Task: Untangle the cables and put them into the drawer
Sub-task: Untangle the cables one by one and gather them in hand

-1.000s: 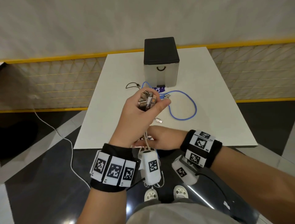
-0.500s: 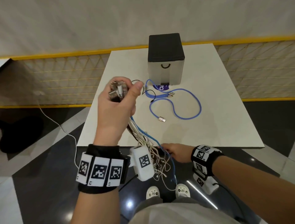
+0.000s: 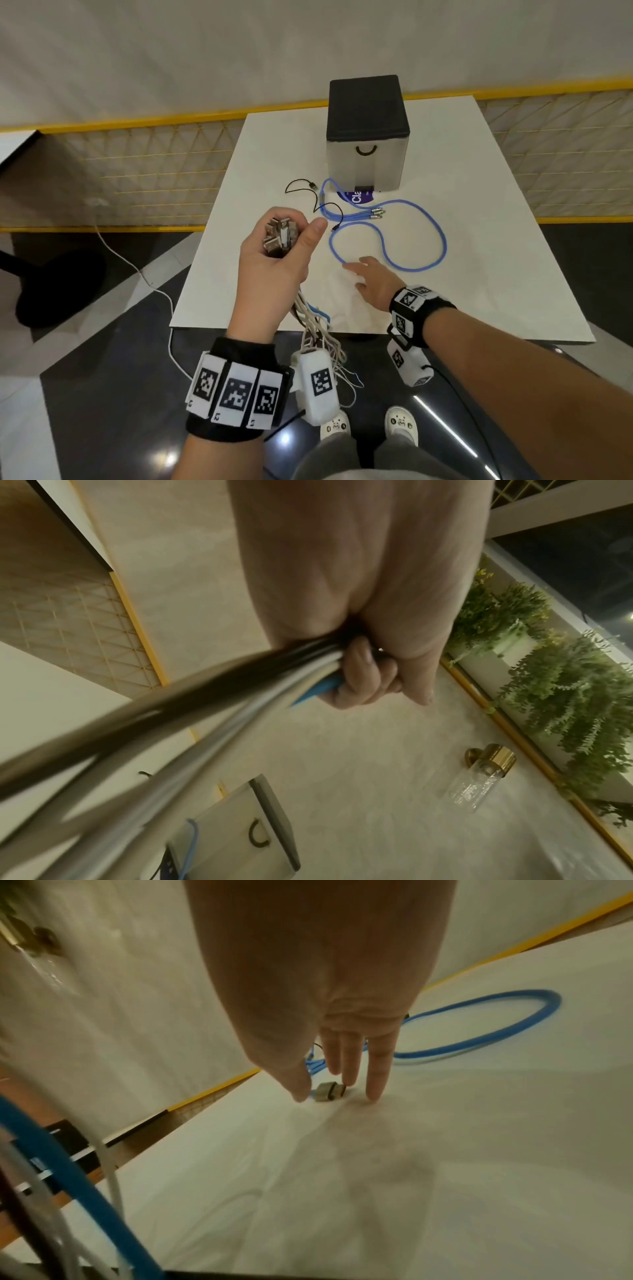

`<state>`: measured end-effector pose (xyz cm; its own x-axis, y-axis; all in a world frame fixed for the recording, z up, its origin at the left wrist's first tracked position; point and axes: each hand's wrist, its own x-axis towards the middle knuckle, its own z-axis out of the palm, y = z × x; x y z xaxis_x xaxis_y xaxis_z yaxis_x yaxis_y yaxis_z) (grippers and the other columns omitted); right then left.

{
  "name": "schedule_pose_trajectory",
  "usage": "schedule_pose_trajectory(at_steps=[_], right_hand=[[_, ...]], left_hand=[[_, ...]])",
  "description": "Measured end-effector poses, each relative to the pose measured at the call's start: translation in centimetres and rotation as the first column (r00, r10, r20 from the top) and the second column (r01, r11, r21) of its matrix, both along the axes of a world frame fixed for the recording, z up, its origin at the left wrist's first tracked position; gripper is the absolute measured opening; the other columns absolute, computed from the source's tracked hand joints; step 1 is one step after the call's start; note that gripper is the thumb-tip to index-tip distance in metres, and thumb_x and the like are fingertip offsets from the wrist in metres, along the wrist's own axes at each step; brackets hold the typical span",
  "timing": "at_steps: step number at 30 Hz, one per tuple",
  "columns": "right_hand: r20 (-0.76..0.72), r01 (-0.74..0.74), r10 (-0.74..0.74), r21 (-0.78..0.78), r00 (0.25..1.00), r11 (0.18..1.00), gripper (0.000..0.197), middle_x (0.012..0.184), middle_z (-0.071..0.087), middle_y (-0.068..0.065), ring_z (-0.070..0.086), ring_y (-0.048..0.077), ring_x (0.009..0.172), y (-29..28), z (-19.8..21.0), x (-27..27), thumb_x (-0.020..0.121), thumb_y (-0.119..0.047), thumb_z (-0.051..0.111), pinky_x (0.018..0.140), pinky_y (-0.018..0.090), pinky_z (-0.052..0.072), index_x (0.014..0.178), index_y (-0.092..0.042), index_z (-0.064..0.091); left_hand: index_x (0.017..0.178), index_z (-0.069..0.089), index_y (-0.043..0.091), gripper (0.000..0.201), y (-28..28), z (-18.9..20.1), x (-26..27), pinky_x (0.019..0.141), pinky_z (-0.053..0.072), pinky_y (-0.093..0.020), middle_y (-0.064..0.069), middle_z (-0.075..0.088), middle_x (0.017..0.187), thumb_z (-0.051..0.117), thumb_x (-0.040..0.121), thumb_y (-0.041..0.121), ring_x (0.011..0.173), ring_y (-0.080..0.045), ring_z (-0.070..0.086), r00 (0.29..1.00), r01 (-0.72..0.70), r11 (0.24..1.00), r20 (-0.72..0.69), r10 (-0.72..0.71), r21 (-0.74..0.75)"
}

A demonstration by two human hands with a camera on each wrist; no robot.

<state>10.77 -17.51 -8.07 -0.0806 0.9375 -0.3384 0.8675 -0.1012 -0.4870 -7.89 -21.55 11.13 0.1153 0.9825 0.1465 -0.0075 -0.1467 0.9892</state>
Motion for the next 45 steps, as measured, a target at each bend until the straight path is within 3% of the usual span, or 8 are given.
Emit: schedule_pose_trajectory(at_steps=[5, 14, 19, 24, 28, 34, 40, 45], right_hand=[[0.047, 0.051, -0.051, 0.009, 0.998, 0.999, 0.031, 0.128, 0.045, 0.009, 0.047, 0.028, 0.118, 1.2, -1.1, -1.0, 0.092, -0.012, 0.051, 0.1, 0.031, 0.04, 0.122, -0.017, 0.058], [-0.518, 0.164, 0.07, 0.393, 0.853, 0.905, 0.013, 0.078, 0.06, -0.003, 0.053, 0.01, 0.068, -2.9, 11.0, 1.0, 0.078, -0.006, 0.059, 0.066, 0.017, 0.042, 0.082, -0.016, 0.065], [-0.782, 0.246, 0.154, 0.366, 0.603, 0.898, 0.013, 0.069, 0.059, -0.005, 0.052, 0.011, 0.062, -4.3, 18.3, 2.6, 0.083, 0.002, 0.051, 0.061, 0.021, 0.043, 0.087, -0.005, 0.062], [-0.873, 0.37, 0.13, 0.329, 0.471, 0.869, 0.021, 0.08, 0.063, 0.008, 0.059, 0.021, 0.072, -4.6, 19.5, 3.2, 0.098, -0.016, 0.046, 0.073, 0.033, 0.051, 0.119, -0.013, 0.047], [-0.833, 0.165, 0.104, 0.227, 0.543, 0.96, 0.032, 0.115, 0.064, -0.004, 0.062, 0.013, 0.108, -4.6, 17.8, 2.4, 0.099, -0.033, 0.037, 0.097, 0.03, 0.049, 0.128, -0.025, 0.048], [-0.573, -0.116, 0.195, 0.172, 0.796, 0.978, 0.01, 0.079, 0.048, -0.008, 0.046, 0.007, 0.07, -6.0, 12.0, 2.6, 0.1, -0.029, 0.043, 0.072, 0.026, 0.044, 0.096, -0.026, 0.052], [-0.284, -0.026, 0.062, 0.129, 0.957, 0.991, 0.022, 0.083, 0.057, -0.012, 0.054, 0.002, 0.077, -6.9, 9.7, 7.3, 0.1, -0.04, 0.033, 0.081, 0.026, 0.046, 0.099, -0.033, 0.054], [0.013, -0.116, 0.117, 0.289, 0.993, 0.95, 0.037, 0.073, 0.06, 0.001, 0.055, 0.015, 0.068, -5.8, 13.5, 6.4, 0.096, -0.052, 0.024, 0.068, 0.034, 0.043, 0.085, -0.024, 0.046]], left_hand=[[0.082, 0.054, 0.007, 0.034, 1.2, 0.0, -0.4, 0.047, 0.03, -0.026, -0.003, 0.038, 0.059, 0.071, 0.079, 0.036, 0.05, -0.018, 0.03, 0.999, -0.04, 0.999, -0.019, 0.04, 0.0], [0.083, 0.062, 0.011, 0.014, 3.2, -0.9, 1.1, 0.051, 0.037, -0.017, -0.009, 0.065, 0.077, 0.075, 0.085, 0.016, 0.052, -0.008, 0.043, 0.992, 0.065, 0.998, -0.111, -0.064, 0.0], [0.099, 0.066, 0.012, 0.018, 3.4, -0.1, 4.5, 0.07, 0.046, -0.012, 0.012, 0.069, 0.081, 0.075, 0.084, 0.008, 0.069, 0.001, 0.061, 0.945, 0.291, 0.957, -0.158, -0.285, 0.011], [0.114, 0.066, 0.011, 0.027, 3.6, 1.3, 6.0, 0.059, 0.043, -0.009, 0.012, 0.065, 0.068, 0.071, 0.088, 0.007, 0.059, -0.001, 0.057, 0.93, 0.359, 0.932, -0.109, -0.352, 0.053], [0.113, 0.069, 0.011, 0.021, 3.6, 2.3, 6.7, 0.053, 0.043, -0.01, 0.009, 0.059, 0.068, 0.064, 0.093, 0.007, 0.055, 0.001, 0.053, 0.956, 0.295, 0.952, -0.026, -0.293, 0.085], [0.102, 0.067, 0.027, 0.016, 6.4, 4.1, 3.8, 0.046, 0.035, -0.019, 0.009, 0.049, 0.059, 0.058, 0.097, 0.014, 0.052, -0.005, 0.043, 0.986, 0.036, 0.989, 0.157, -0.059, 0.142], [0.097, 0.07, 0.031, 0.023, 6.7, 3.0, 0.6, 0.081, 0.056, -0.039, 0.013, 0.065, 0.083, 0.08, 0.076, 0.031, 0.077, -0.015, 0.059, 0.992, -0.033, 0.987, 0.125, 0.013, 0.16], [0.098, 0.068, 0.018, 0.022, 4.5, 0.7, 4.1, 0.05, 0.04, -0.015, 0.016, 0.057, 0.063, 0.08, 0.08, 0.015, 0.051, -0.001, 0.047, 0.988, 0.14, 0.987, -0.075, -0.134, 0.082]])
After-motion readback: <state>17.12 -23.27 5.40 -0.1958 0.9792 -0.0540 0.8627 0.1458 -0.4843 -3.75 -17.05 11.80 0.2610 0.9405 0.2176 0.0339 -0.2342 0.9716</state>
